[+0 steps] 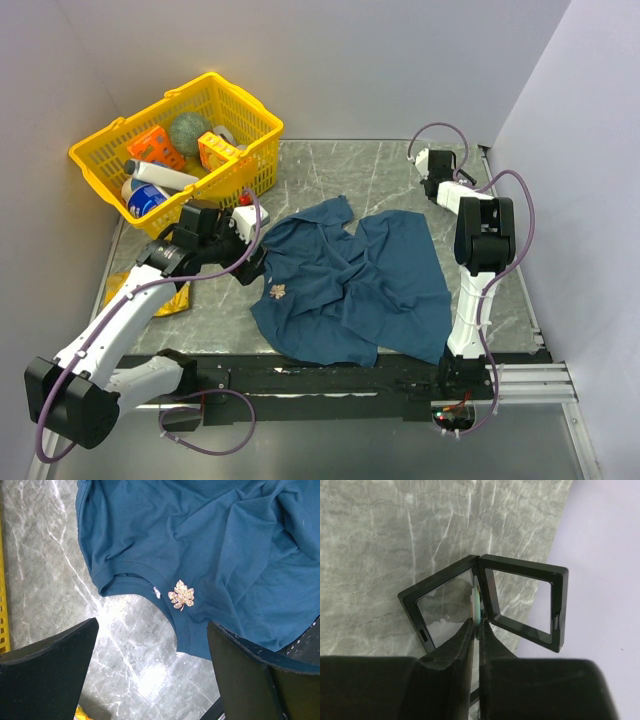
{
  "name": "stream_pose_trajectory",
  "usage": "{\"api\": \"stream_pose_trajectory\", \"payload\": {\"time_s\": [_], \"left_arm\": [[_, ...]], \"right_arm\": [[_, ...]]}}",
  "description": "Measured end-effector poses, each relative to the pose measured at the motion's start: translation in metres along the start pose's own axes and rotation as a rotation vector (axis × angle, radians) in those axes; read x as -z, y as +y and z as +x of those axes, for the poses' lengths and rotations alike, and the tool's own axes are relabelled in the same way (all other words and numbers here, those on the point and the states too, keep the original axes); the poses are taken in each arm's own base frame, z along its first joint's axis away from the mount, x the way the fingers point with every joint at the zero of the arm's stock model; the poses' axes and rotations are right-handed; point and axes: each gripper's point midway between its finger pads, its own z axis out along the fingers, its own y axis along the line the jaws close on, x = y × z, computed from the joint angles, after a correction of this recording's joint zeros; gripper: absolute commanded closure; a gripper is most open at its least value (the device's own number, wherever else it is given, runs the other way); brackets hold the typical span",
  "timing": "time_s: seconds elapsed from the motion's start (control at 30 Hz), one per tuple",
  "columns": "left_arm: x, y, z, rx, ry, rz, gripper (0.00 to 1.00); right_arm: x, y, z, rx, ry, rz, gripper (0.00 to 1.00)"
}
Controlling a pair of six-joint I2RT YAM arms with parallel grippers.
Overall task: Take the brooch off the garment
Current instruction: Place the brooch in the brooch box.
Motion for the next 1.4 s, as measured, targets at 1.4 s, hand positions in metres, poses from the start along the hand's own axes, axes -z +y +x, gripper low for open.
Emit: {"api": "stream_pose_trajectory", "payload": {"time_s": [1.4], "left_arm": [[0.001, 0.001, 0.0, 0.008, -0.007, 0.008, 0.04]], "right_arm": [[0.06, -0.005, -0.038, -0.179, -0.098, -0.188, 0.42]]}}
